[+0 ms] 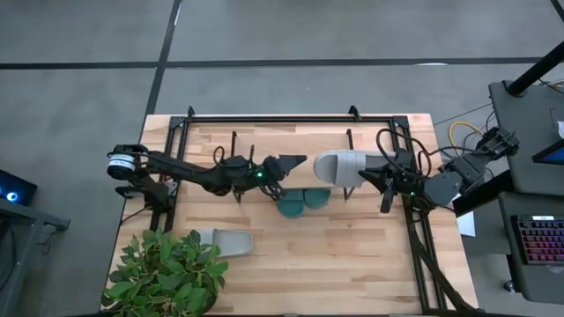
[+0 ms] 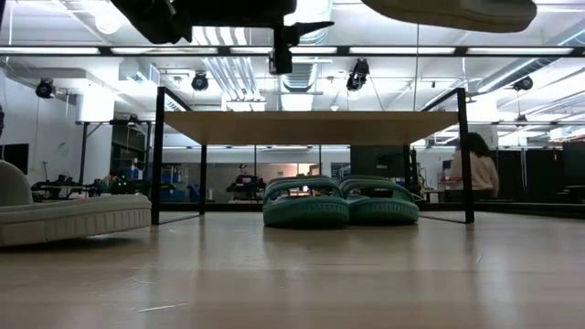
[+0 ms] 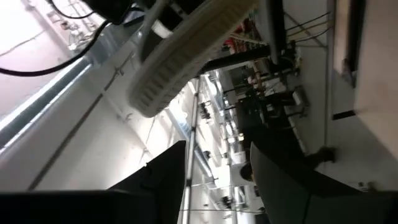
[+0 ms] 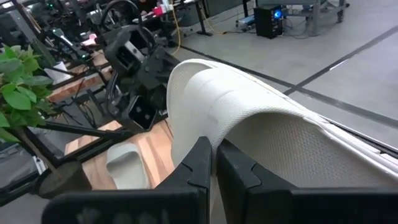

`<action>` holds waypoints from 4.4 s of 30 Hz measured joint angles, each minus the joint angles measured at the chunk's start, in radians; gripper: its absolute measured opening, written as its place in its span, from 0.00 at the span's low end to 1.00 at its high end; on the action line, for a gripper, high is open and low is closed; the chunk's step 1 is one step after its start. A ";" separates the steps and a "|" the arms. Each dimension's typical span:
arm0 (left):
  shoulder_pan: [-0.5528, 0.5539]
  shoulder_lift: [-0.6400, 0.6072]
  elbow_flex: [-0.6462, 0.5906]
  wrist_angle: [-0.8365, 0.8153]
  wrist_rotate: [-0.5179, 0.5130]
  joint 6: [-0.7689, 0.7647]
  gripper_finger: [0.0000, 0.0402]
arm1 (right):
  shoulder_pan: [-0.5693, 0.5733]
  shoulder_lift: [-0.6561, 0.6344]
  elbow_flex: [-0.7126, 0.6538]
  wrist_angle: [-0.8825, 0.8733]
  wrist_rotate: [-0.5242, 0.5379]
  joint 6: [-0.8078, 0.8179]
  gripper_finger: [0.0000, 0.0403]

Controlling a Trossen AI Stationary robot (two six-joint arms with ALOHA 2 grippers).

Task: Pick and place slides into the shelf
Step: Put the right gray slides on the shelf

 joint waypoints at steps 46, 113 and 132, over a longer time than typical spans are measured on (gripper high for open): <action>-0.006 0.159 0.128 0.102 0.097 0.326 0.41 | -0.076 -0.109 0.006 -0.163 -0.003 0.124 0.02; 0.012 0.157 0.196 -0.072 0.107 0.179 0.24 | -0.107 -0.017 0.006 -0.008 -0.161 0.124 0.02; 0.012 0.159 0.222 -0.084 -0.059 0.039 0.04 | -0.106 -0.026 0.053 0.016 -0.140 -0.065 0.10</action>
